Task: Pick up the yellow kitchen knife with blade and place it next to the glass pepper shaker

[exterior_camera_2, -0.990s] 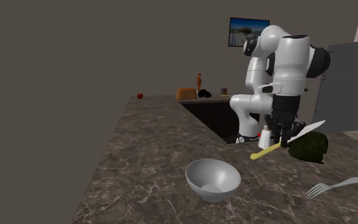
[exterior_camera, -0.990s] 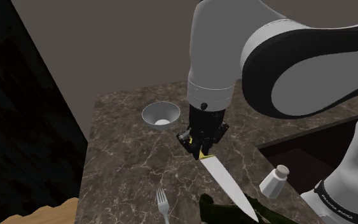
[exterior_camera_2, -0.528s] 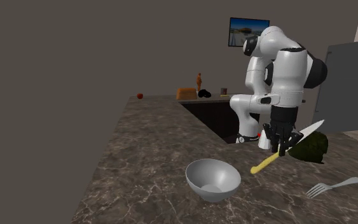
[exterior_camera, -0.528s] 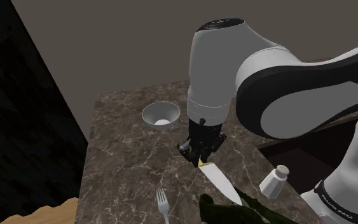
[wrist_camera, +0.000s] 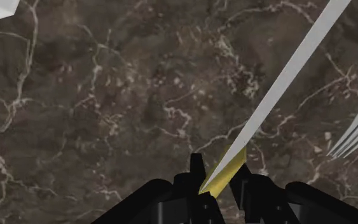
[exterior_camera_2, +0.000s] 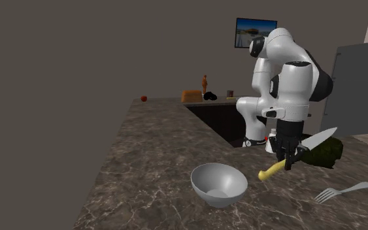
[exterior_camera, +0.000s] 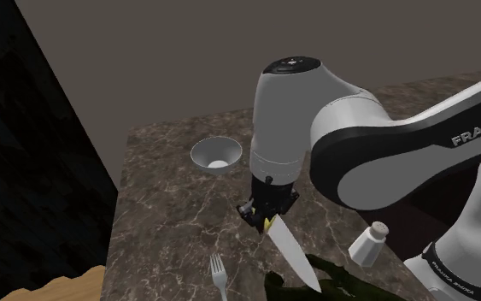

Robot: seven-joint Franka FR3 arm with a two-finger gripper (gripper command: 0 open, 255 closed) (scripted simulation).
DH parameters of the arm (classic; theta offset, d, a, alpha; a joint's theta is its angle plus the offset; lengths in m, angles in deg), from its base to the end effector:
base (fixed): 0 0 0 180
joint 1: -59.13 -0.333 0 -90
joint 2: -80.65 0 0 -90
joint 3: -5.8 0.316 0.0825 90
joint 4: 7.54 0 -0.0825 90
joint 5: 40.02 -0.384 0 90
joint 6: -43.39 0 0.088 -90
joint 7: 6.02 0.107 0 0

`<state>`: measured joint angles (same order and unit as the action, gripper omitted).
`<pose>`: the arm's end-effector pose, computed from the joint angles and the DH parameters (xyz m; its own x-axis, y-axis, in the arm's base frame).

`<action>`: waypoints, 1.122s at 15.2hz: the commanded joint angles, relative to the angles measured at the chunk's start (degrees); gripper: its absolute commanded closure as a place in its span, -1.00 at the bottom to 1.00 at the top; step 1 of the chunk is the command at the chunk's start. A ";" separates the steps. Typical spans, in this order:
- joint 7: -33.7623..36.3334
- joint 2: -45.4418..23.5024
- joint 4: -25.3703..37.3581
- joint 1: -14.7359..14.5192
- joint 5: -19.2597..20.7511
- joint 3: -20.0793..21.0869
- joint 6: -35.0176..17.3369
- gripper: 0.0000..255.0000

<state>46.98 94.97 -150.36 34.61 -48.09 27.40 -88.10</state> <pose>0.3091 0.3245 0.3750 0.9757 -0.2189 0.0090 -0.2183 -0.9750 -0.0415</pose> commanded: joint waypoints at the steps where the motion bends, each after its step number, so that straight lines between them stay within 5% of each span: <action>1: 0.39 -1.52 -1.11 -0.01 0.29 0.43 -1.68 1.00; 10: 0.50 -2.03 -1.41 0.00 0.43 0.51 -2.47 1.00; 11: 0.63 -2.03 -1.42 -0.06 0.40 0.59 -2.49 -1.00; 17: 0.18 -0.60 -0.59 -0.09 0.07 0.22 -0.26 -1.00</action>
<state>47.41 93.80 -151.50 34.48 -47.93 27.83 -89.54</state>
